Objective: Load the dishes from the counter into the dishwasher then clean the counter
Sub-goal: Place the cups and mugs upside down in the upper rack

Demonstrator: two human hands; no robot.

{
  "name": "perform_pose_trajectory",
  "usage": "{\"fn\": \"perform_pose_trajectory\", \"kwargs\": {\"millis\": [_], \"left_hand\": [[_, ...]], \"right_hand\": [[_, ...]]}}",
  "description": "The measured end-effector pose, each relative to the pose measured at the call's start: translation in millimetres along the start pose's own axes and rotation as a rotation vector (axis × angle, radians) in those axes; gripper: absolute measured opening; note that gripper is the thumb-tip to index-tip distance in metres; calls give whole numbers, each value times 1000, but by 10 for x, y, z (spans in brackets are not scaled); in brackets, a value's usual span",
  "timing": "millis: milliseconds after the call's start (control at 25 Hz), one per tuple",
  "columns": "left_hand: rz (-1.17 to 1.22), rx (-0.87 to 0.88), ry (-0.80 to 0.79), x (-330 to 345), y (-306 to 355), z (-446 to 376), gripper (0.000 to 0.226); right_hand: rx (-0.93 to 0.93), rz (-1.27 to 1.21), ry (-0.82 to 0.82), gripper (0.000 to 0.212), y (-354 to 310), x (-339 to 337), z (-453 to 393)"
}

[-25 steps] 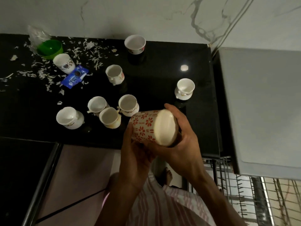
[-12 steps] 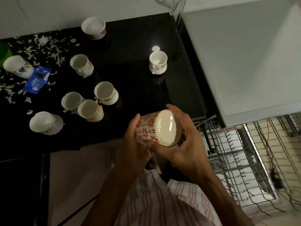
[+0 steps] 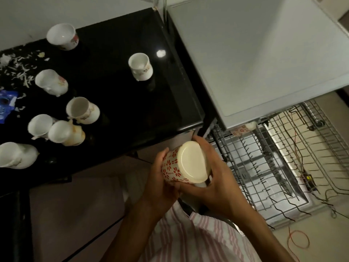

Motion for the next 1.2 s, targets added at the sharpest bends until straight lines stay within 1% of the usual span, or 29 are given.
{"fn": "perform_pose_trajectory", "kwargs": {"millis": [120, 280, 360, 520, 560, 640, 720, 760, 920, 1040, 1200], "left_hand": [[-81, -72, -6, 316, -390, -124, 52], [-245, -106, 29, 655, -870, -359, 53], [-370, -89, 16, 847, -1012, -473, 47], [-630, -12, 4, 1238, -1244, -846, 23], [-679, 5, -7, 1323, -1306, -982, 22], [-762, 19, -29, 1434, -1466, -1308, 34], [-856, 4, -35, 1482, -1612, -1647, 48], [-886, -6, -28, 1480, -1673, -1819, 51], [-923, -17, 1, 1329, -1842, -2518, 51], [-958, 33, 26, 1217, -1898, -2916, 48], [-979, 56, 83, 1094, -2009, -3247, 45]], "right_hand": [[34, -30, 69, 92, 283, -356, 290], [103, -111, 195, 88, 735, -813, 586], [117, -85, 279, 86, 957, -1016, 664], [205, 33, 438, 83, 1513, -1373, 693], [236, 67, 471, 85, 1673, -1452, 658], [284, 106, 514, 86, 2013, -1582, 528], [326, 137, 525, 86, 2355, -1680, 343], [338, 153, 523, 87, 2542, -1717, 226], [350, 179, 497, 90, 3230, -1761, -213], [343, 179, 518, 89, 3548, -1762, -452], [332, 234, 487, 88, 3835, -1733, -630]]}}
Point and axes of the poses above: each hand's wrist, its own z-axis away from the middle knuckle, its own x-axis out of the palm, y = z × x, the point moved 4 cm from there along -z, towards the middle knuckle, and after that the axes turned 8 degrees about -y, right-handed, at the moved point
